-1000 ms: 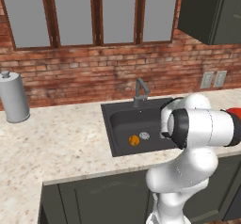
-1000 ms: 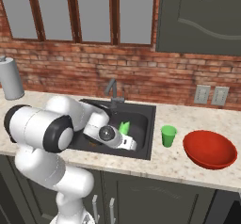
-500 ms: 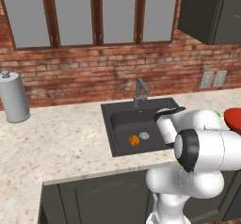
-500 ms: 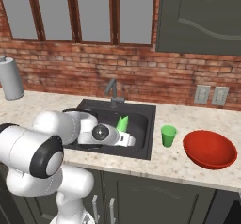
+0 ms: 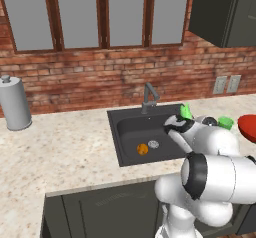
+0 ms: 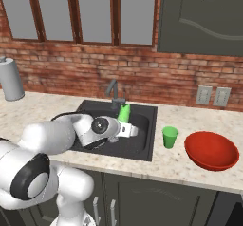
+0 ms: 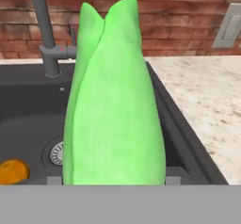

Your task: Remove the corn and orange from the sink. Then move the bowl and cup from the counter to the sink for washing.

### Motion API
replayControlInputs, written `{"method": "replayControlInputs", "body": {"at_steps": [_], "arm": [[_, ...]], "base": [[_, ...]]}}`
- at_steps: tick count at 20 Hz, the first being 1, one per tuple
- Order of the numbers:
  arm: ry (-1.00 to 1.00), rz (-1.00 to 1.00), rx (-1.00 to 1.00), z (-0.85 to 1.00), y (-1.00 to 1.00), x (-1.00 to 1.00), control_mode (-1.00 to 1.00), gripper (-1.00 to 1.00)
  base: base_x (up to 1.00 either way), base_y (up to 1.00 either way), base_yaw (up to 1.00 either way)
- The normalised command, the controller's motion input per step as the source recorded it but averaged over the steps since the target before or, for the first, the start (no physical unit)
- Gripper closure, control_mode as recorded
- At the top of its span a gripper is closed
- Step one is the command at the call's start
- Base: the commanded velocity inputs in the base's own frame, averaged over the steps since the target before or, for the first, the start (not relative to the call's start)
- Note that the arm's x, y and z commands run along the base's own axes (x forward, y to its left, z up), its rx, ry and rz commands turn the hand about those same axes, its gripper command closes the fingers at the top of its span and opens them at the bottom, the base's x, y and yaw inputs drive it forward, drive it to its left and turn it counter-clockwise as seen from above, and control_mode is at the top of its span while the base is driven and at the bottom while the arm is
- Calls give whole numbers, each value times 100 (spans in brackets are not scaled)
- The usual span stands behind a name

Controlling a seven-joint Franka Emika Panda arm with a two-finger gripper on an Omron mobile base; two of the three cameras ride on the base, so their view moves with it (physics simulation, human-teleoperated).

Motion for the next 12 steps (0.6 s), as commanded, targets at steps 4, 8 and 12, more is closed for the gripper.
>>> {"method": "replayControlInputs", "body": {"at_steps": [4,8,12], "arm": [[8,5,0,47,-14,-24,-100,100],[12,5,1,52,-10,-22,-100,100],[20,2,2,55,-12,-18,-100,100]], "base": [[0,0,0],[0,0,0],[0,0,0]]}}
